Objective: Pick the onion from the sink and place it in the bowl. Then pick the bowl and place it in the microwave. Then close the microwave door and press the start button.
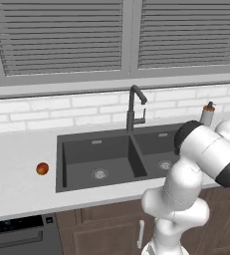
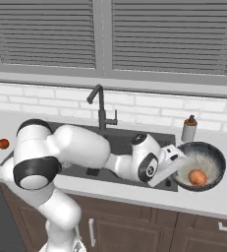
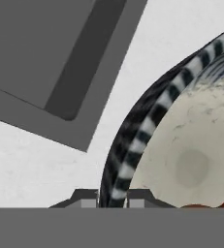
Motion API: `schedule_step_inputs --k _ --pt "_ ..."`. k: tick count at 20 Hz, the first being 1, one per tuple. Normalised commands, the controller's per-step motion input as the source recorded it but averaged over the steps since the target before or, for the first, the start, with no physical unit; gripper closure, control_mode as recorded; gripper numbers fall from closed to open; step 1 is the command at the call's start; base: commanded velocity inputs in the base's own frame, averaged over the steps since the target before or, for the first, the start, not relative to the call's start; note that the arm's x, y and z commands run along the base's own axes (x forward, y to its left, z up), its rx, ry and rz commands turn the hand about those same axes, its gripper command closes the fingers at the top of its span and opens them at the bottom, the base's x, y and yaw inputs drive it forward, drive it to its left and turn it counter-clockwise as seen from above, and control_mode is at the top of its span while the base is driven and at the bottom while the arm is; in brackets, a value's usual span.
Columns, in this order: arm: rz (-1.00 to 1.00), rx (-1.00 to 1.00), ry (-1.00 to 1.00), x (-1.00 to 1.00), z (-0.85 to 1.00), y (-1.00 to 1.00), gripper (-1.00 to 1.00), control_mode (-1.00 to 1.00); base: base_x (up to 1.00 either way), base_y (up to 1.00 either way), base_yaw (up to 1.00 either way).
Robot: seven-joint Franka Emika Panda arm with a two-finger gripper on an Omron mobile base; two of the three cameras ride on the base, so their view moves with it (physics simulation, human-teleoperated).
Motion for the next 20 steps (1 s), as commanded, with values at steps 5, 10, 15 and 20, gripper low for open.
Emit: schedule_step_inputs --k 5,10,15,20 --pt "0.18 -0.13 0.35 0.00 0.96 0.15 1.00 -1.00 0.00 0.00 0.00" --pt "0.15 0.13 0.15 -0.03 0.95 -0.06 1.00 -1.00 0.00 0.00 0.00" --pt "0.16 0.27 0.00 -0.03 1.00 -0.19 1.00 -1.00 0.00 0.00 0.00" --pt "0.14 0.29 0.00 0.00 1.00 -0.05 1.00 -1.00 0.00 0.00 0.00"
